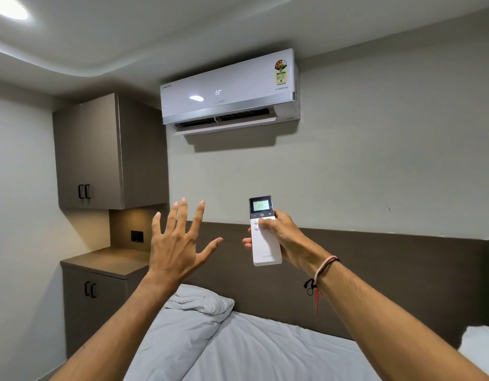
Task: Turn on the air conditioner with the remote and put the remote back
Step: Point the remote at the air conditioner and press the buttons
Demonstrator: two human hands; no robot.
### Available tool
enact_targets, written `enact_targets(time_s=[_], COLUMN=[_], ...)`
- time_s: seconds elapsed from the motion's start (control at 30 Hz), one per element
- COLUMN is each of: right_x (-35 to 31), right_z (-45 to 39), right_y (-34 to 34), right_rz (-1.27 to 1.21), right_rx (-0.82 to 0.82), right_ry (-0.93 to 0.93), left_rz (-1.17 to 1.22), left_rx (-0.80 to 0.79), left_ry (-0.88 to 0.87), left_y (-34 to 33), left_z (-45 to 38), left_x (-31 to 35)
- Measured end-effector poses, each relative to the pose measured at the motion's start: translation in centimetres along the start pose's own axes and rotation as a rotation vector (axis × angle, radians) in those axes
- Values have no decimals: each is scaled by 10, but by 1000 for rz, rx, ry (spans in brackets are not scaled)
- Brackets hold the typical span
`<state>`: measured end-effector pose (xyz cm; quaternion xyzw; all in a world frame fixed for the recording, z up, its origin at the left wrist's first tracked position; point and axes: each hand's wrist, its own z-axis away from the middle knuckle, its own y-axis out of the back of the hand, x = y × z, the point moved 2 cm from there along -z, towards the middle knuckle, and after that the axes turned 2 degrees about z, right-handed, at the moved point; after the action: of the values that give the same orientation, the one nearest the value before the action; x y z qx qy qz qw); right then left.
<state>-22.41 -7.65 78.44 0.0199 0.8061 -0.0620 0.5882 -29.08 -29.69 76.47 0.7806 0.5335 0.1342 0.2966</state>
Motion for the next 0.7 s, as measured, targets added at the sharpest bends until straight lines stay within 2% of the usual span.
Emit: enact_targets(time_s=[0.3, 0.43, 0.7], right_x=[2, 3, 12], right_z=[2, 3, 0], right_y=[1, -2, -7], right_rz=[62, 118, 75], right_rx=[181, 211, 209], right_ry=[32, 21, -15], left_rz=[-6, -3, -1], left_rx=[-7, -4, 7], left_ry=[-4, -6, -5], left_y=[-3, -3, 0], left_z=[4, 5, 6], left_x=[-3, -4, -7])
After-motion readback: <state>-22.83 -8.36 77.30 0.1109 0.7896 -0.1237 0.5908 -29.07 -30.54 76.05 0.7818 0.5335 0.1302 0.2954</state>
